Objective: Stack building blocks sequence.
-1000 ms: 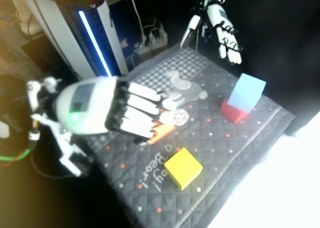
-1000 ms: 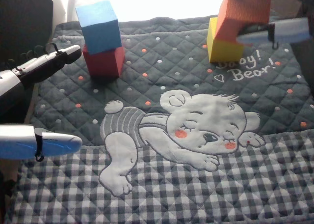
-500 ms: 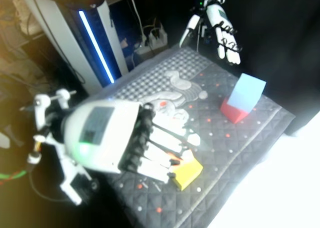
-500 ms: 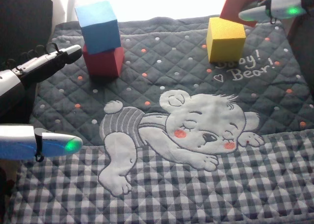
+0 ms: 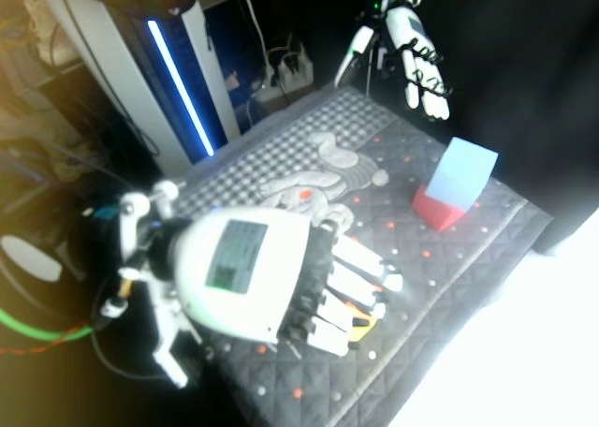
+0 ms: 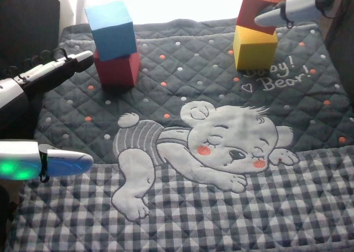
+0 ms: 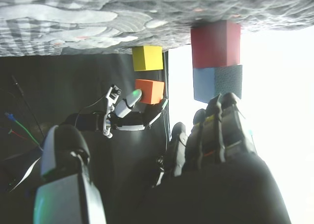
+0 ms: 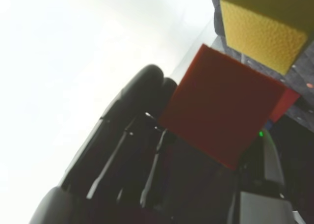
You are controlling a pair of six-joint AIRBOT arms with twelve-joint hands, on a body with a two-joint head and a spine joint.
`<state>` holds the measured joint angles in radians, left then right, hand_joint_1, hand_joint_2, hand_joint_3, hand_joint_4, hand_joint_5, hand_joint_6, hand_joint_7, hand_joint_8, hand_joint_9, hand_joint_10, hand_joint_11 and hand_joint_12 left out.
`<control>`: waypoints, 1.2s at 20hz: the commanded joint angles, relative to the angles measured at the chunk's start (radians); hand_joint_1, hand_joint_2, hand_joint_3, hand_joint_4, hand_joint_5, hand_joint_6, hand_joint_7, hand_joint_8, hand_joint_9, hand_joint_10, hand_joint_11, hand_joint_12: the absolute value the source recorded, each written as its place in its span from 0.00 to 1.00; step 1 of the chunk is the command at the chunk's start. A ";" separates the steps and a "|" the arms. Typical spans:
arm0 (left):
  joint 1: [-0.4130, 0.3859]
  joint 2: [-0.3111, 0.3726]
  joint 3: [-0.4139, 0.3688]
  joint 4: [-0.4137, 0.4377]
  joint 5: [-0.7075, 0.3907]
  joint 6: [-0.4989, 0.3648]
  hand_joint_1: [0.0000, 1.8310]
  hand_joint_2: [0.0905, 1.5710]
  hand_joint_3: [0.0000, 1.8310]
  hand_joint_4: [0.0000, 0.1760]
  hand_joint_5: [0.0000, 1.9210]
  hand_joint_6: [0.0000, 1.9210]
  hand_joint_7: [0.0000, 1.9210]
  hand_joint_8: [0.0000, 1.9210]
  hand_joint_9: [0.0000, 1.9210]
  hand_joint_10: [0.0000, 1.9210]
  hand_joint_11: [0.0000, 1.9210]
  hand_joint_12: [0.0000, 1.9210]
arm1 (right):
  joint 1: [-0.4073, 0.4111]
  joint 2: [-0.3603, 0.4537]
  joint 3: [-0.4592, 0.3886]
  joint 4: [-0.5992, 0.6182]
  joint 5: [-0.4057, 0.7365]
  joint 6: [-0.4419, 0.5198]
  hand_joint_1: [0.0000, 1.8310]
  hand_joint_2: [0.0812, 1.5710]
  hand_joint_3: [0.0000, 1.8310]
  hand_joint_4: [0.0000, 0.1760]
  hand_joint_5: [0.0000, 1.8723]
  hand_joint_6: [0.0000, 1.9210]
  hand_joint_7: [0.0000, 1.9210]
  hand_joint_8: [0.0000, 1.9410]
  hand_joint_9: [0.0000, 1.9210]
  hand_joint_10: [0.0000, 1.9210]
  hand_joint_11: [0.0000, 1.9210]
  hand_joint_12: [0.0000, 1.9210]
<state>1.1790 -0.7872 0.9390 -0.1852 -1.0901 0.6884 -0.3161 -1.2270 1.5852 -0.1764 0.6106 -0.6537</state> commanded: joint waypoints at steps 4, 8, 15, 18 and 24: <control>-0.004 0.002 0.007 -0.007 -0.119 -0.007 0.41 0.53 0.00 0.74 0.04 0.00 0.00 0.00 0.00 0.00 0.00 0.00 | 0.014 -0.027 0.041 0.027 0.055 0.000 0.68 0.66 0.00 0.00 0.54 0.47 0.61 0.37 0.76 0.19 0.61 0.53; -0.005 0.002 0.007 -0.007 -0.121 -0.007 0.41 0.53 0.00 0.72 0.04 0.00 0.00 0.00 0.00 0.00 0.00 0.00 | 0.011 -0.035 0.043 0.026 0.046 0.000 0.68 0.67 0.00 0.10 0.55 0.46 0.57 0.43 0.68 0.30 0.60 0.55; -0.005 0.000 0.006 -0.007 -0.132 -0.017 0.41 0.53 0.00 0.67 0.04 0.00 0.00 0.00 0.00 0.00 0.00 0.00 | -0.011 -0.042 0.043 0.027 0.043 0.012 0.74 0.66 0.00 0.00 0.54 0.47 0.56 0.38 0.63 0.43 0.63 0.52; -0.004 0.001 0.005 -0.007 -0.137 -0.018 0.42 0.54 0.00 0.71 0.05 0.00 0.00 0.00 0.00 0.00 0.00 0.00 | -0.031 -0.043 0.043 0.044 0.043 0.016 0.69 0.68 0.00 0.00 0.53 0.51 0.56 0.41 0.65 0.34 0.65 0.43; -0.004 0.000 0.002 -0.008 -0.141 -0.020 0.40 0.53 0.00 0.70 0.05 0.00 0.00 0.00 0.00 0.00 0.00 0.00 | -0.047 -0.043 0.043 0.049 0.043 0.018 0.74 0.69 0.00 0.00 0.47 0.59 0.54 0.48 0.51 0.50 0.57 0.33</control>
<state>1.1790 -0.7872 0.9390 -0.1856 -1.1046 0.6796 -0.3607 -1.2743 1.6249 -0.1310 0.5846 -0.6277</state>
